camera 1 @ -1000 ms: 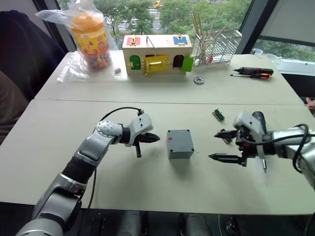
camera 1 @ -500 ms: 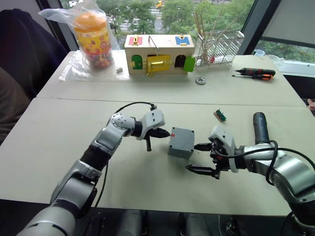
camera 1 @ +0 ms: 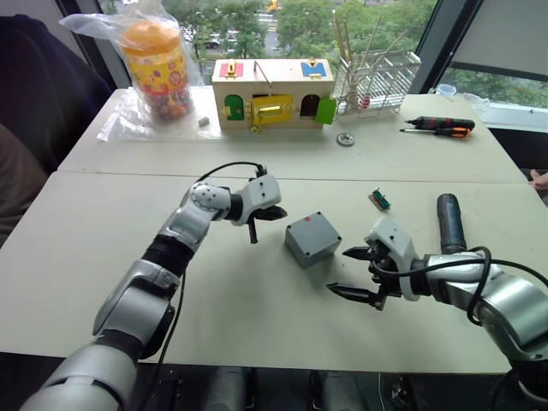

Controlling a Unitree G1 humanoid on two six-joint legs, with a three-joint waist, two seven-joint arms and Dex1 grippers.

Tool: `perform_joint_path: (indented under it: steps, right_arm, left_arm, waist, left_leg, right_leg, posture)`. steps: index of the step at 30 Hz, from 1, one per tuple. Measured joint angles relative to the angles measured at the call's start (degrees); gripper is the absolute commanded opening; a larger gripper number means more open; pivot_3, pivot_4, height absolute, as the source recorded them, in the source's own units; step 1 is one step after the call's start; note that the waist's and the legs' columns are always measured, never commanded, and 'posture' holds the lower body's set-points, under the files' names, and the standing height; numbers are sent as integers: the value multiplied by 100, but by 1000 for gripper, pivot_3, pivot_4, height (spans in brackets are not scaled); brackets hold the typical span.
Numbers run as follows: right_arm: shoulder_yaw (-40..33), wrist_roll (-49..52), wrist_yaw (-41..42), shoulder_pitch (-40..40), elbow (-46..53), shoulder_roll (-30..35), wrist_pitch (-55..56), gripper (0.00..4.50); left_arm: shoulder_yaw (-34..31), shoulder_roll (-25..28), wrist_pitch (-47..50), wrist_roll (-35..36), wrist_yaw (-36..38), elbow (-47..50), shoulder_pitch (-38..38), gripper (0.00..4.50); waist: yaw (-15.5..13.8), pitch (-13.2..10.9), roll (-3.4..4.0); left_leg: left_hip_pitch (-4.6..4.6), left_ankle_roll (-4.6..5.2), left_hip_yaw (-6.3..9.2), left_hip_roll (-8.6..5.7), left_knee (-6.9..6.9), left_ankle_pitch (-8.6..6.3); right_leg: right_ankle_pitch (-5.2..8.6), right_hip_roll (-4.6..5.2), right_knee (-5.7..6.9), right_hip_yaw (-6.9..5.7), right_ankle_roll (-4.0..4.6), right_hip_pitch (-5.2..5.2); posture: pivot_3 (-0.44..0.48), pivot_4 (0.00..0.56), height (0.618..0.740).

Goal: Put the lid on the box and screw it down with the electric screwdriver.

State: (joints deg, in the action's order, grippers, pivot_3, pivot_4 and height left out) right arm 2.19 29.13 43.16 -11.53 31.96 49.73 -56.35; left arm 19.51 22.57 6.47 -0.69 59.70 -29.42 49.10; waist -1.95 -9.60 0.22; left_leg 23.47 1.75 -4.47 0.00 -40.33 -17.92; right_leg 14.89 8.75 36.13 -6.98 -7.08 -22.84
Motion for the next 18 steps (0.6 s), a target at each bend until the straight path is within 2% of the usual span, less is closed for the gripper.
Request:
perform_joint_path:
  steps: [5,8,12,18]
  right_arm:
    - [117,-334,90,-336,-737,-58,621,4458]
    - [378,-492,242,-601,-1103,-226,944,4458]
    - [668,-571,499,-714,-1247,-330,1089,4458]
    - [664,-569,607,-709,-1201,-325,912,4458]
  left_arm:
    - [-72,486,972,296,420,1608,-820,0]
    - [-9,467,1461,478,556,2271,-1126,0]
    - [53,186,1712,489,356,2385,-1180,0]
    - [177,-70,1705,373,150,2109,-1164,0]
  waist:
    - [-15,0,-1]
    - [-24,0,-1]
    - [-30,-1,-3]
    - [-19,-1,-3]
  left_leg:
    - [0,0,1,0,-7,0]
    - [0,0,2,0,-8,0]
    - [0,0,1,-1,-9,0]
    - [0,0,1,0,-9,0]
  right_leg:
    - [0,-1,1,1,0,5]
    - [0,-1,2,1,0,6]
    - [0,-1,2,0,0,7]
    - [0,-3,3,0,0,6]
  posture:
    - [0,150,705]
    - [0,150,705]
    - [0,150,705]
    - [0,150,705]
